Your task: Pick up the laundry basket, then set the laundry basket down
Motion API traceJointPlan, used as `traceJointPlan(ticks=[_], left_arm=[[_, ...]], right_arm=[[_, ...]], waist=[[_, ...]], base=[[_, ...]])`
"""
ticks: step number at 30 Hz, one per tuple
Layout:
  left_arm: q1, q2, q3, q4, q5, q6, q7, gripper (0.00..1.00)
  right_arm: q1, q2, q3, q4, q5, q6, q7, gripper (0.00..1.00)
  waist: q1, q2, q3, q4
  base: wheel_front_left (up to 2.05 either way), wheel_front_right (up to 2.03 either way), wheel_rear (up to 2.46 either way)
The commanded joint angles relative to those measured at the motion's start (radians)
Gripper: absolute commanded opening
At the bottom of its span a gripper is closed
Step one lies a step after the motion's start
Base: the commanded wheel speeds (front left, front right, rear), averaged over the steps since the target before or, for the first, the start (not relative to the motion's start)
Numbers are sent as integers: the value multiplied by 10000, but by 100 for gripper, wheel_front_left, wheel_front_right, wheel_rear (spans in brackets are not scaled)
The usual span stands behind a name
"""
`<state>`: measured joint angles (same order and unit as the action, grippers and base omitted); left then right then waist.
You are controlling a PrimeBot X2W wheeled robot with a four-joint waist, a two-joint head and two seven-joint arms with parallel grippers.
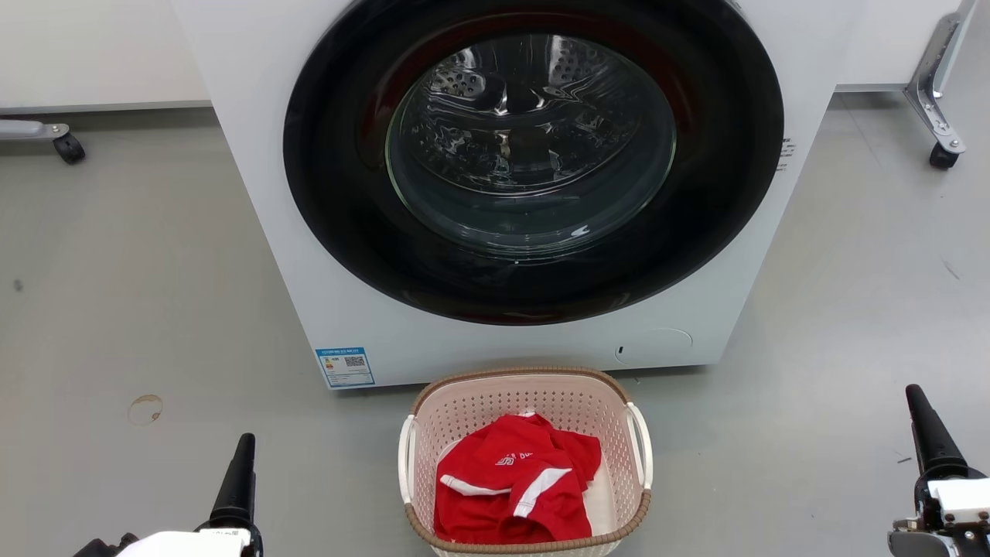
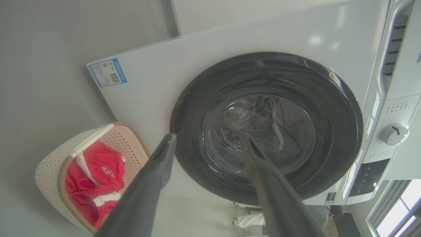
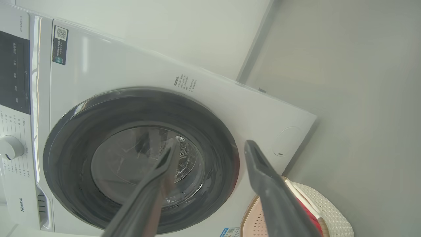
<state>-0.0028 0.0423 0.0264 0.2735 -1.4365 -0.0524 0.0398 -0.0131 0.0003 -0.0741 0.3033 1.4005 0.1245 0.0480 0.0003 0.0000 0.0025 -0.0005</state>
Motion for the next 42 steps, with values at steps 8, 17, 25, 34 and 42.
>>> traceJointPlan(ticks=[8, 17, 25, 34, 42], left_arm=[[-141, 330, -297, -452, 1157, 499, -218, 100], [-107, 467, -591, -639, 2034, 855, -420, 100], [-147, 601, -848, -805, 2799, 1137, -615, 100], [-135, 736, -1133, -931, 3575, 1432, -806, 100], [-38, 898, -1428, -1104, 4421, 1792, -1027, 100]], right_arm=[[-465, -212, 47, -321, -1295, 20, -329, 100], [-509, -216, 193, -394, -2253, 24, -563, 100], [-579, -242, 333, -482, -3024, 27, -803, 100], [-617, -269, 517, -532, -3869, 31, -1039, 100], [-621, -300, 708, -555, -4795, 35, -1297, 100]], waist=[[-3, 0, 15, 8], [-3, 0, 26, 21], [-3, 0, 68, 61], [-3, 0, 52, 58], [-3, 0, -7, 58]], base=[[0, 0, 0], [0, 0, 0], [0, 0, 0], [0, 0, 0], [0, 0, 0]])
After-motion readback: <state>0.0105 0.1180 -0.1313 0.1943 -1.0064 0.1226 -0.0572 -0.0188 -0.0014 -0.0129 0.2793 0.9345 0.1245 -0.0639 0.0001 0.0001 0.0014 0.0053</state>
